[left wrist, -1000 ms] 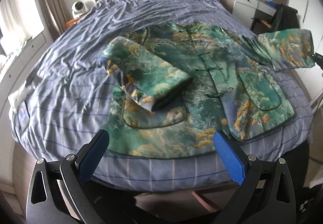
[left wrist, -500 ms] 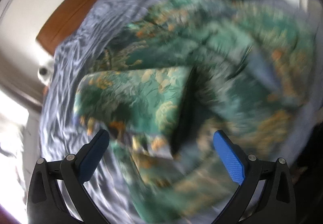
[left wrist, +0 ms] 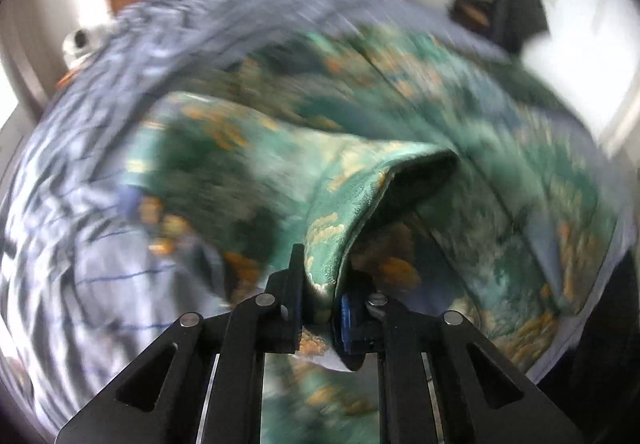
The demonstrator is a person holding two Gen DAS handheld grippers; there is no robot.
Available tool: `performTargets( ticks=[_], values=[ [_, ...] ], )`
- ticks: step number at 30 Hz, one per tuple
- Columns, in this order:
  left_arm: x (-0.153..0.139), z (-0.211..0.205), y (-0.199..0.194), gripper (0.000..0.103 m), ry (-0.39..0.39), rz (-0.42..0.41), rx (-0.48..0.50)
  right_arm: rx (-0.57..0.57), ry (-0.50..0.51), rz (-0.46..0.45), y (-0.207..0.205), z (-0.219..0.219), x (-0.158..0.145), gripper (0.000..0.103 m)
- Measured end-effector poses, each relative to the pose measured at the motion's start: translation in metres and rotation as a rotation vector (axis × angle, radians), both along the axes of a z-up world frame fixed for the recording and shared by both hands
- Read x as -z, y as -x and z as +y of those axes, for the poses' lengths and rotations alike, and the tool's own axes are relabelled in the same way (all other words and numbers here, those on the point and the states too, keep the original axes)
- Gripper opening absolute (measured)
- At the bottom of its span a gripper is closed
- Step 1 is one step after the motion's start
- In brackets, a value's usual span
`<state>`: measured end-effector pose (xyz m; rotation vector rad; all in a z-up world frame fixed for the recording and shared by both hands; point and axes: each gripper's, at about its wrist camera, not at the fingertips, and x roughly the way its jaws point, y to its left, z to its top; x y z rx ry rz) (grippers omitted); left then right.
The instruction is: Fold large clothes
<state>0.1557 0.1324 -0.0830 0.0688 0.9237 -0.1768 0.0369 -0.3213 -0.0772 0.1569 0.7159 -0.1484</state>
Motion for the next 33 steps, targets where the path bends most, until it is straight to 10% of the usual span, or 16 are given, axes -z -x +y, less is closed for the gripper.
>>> performTargets(
  ticks=[9, 14, 24, 33],
  values=[
    [-0.055, 0.176, 0.066, 0.025, 0.12, -0.122, -0.543, -0.1, 0.037, -0.033, -0.005, 0.03, -0.011, 0.056],
    [-0.046, 0.222, 0.106, 0.06, 0.12, -0.132, -0.769, -0.117, 0.037, -0.024, -0.009, 0.037, -0.007, 0.057],
    [0.013, 0.113, 0.092, 0.096, 0.345, 0.03, -0.449, -0.087, -0.037, 0.098, -0.028, 0.0, 0.026, 0.073],
    [0.08, 0.033, 0.055, 0.096, 0.267, 0.206, -0.273, -0.169, -0.178, 0.252, -0.05, -0.025, 0.082, 0.073]
  ],
)
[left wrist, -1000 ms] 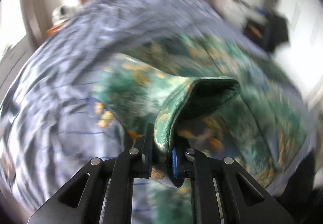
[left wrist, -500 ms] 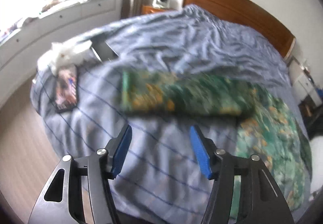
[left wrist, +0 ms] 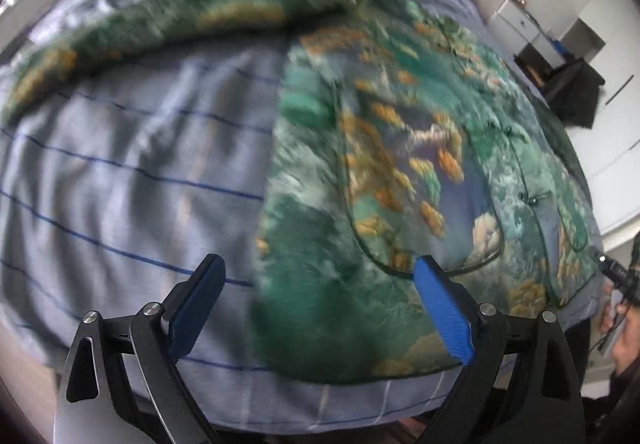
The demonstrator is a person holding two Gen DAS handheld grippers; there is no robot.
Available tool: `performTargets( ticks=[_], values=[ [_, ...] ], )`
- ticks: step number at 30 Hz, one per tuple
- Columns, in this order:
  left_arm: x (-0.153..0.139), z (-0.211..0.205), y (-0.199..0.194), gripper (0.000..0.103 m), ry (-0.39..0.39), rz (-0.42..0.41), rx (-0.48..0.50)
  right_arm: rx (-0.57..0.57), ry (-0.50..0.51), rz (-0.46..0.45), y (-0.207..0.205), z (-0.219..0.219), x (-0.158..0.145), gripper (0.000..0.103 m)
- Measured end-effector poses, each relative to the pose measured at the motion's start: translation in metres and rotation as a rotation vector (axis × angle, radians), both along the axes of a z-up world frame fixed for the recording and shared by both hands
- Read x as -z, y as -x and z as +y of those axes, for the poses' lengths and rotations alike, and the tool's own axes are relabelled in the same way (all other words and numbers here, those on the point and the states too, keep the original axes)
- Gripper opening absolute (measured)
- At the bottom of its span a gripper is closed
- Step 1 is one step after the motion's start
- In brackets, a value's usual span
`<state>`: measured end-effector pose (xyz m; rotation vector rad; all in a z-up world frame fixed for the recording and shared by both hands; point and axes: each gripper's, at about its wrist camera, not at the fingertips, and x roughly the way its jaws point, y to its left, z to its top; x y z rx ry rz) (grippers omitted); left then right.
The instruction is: Fold large clothes
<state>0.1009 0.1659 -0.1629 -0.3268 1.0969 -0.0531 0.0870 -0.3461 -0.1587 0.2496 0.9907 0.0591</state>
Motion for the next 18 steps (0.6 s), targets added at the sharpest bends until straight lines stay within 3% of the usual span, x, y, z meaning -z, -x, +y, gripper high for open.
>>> performTargets(
  ticks=[5, 10, 11, 14, 15, 18],
  values=[
    [0.011, -0.015, 0.0, 0.094, -0.018, 0.016, 0.03, -0.022, -0.009, 0.031, -0.008, 0.002, 0.02, 0.073],
    [0.01, -0.018, 0.004, 0.065, -0.017, 0.019, 0.056, -0.057, -0.037, 0.04, -0.012, 0.004, 0.023, 0.072],
    [0.009, -0.017, 0.005, 0.06, -0.014, 0.019, 0.059, -0.067, -0.035, 0.04, -0.012, 0.006, 0.021, 0.065],
    [0.008, -0.014, 0.009, 0.031, -0.008, 0.02, 0.066, -0.097, -0.02, 0.036, -0.01, 0.012, 0.015, 0.033],
    [0.007, -0.013, 0.01, 0.027, -0.017, 0.018, 0.067, -0.101, -0.008, 0.034, -0.009, 0.013, 0.013, 0.023],
    [0.002, -0.008, 0.014, 0.021, -0.001, 0.011, 0.06, -0.111, 0.005, 0.026, -0.008, 0.019, 0.006, 0.016]
  ],
)
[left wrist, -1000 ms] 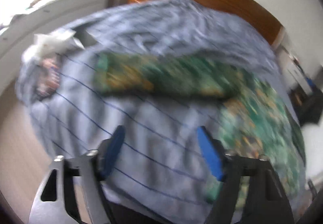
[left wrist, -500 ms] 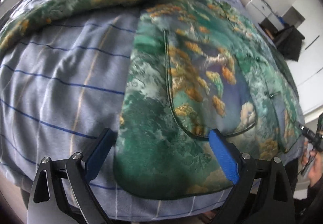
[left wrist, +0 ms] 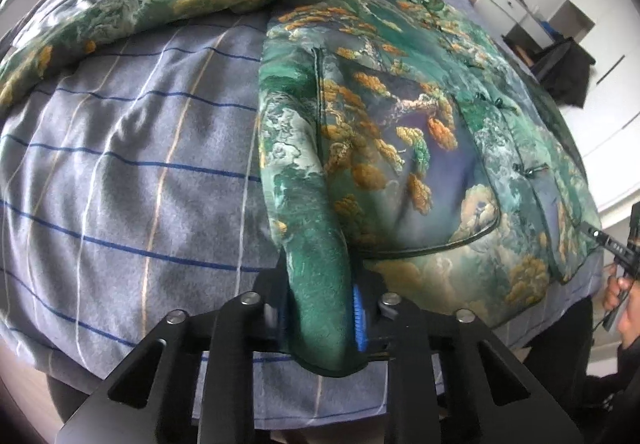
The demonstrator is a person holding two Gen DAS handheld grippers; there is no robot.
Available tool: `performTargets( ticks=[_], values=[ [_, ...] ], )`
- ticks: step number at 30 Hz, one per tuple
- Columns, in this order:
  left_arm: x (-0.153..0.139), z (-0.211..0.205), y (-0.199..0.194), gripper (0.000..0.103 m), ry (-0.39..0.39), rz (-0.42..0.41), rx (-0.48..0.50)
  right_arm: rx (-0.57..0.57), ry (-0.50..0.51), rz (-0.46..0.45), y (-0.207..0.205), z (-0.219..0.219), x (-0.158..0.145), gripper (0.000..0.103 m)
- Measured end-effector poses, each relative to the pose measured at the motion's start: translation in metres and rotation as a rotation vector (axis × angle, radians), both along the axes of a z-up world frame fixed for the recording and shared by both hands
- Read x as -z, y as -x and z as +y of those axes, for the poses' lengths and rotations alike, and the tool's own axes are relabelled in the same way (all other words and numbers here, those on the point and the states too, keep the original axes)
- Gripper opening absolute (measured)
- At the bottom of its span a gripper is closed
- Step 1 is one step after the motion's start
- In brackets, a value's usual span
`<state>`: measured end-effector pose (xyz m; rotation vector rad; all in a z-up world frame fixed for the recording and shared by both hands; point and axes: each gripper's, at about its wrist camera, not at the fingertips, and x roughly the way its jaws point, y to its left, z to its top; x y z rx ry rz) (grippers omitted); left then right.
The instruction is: Fold large clothes
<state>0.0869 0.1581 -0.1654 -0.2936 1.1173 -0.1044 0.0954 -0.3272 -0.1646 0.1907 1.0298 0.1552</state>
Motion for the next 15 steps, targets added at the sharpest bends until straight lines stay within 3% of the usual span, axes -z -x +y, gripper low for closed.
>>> performTargets(
  ticks=[15],
  values=[
    [-0.012, 0.013, 0.017, 0.017, -0.011, -0.006, -0.009, 0.004, -0.008, -0.015, 0.019, 0.003, -0.013, 0.013]
  ],
)
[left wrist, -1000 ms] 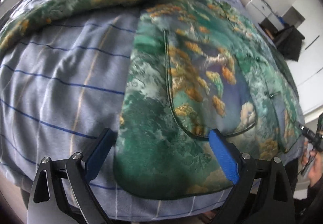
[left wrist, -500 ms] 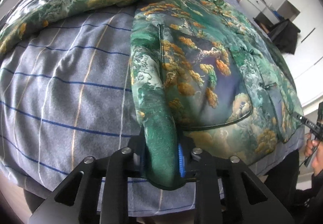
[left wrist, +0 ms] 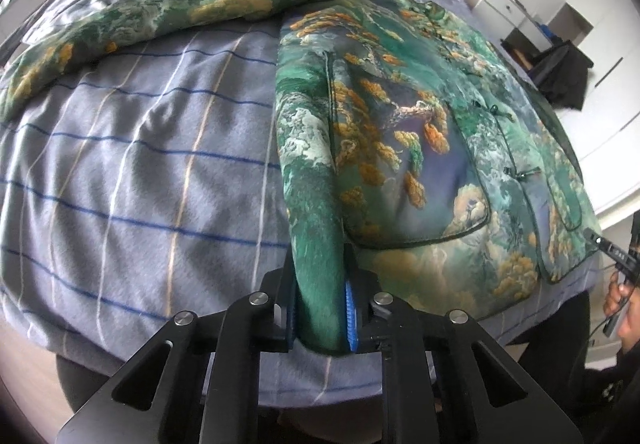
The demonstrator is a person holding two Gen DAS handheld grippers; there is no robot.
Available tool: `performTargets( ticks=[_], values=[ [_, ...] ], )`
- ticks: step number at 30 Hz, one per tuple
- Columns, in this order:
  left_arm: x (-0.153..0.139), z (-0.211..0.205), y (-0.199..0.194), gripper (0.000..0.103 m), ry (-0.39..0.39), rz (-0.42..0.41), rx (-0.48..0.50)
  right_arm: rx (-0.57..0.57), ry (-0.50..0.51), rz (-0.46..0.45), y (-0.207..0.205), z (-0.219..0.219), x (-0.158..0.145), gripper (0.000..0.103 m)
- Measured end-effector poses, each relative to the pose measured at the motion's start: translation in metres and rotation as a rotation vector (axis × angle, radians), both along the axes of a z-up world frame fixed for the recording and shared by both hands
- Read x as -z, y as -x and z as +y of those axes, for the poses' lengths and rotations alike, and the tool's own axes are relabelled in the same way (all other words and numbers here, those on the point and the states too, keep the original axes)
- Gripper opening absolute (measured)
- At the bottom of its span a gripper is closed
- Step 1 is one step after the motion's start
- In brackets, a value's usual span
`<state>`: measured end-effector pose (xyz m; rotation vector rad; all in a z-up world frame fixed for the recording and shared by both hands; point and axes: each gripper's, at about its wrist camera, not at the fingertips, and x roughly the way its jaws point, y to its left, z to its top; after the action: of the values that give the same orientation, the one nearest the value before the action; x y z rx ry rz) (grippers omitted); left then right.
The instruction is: Fold large clothes
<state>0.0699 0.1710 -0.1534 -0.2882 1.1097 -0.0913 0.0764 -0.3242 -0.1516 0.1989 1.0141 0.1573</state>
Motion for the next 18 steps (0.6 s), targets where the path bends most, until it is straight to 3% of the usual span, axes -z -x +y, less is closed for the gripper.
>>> performTargets(
  ticks=[6, 10, 12, 14, 17, 18],
  values=[
    [-0.001, 0.012, 0.015, 0.015, -0.002, 0.008, -0.02, 0.006, -0.012, 0.012, 0.014, 0.001, -0.001, 0.013],
    [0.01, 0.013, 0.005, 0.016, -0.008, 0.021, -0.035, 0.036, 0.003, 0.016, 0.012, 0.0, 0.01, 0.013],
    [0.01, 0.007, -0.002, 0.022, -0.046, 0.025, -0.035, 0.063, -0.003, 0.022, 0.003, -0.002, 0.018, 0.014],
    [0.006, 0.003, -0.002, 0.038, -0.094, 0.011, -0.031, 0.075, 0.015, 0.006, 0.0, -0.001, 0.021, 0.02],
    [-0.005, 0.001, 0.002, 0.058, -0.11, -0.021, -0.04, 0.102, 0.015, -0.008, 0.002, -0.007, 0.021, 0.046],
    [-0.012, 0.0, 0.003, 0.06, -0.108, -0.037, -0.05, 0.12, 0.012, -0.016, 0.003, -0.012, 0.019, 0.05]
  ],
)
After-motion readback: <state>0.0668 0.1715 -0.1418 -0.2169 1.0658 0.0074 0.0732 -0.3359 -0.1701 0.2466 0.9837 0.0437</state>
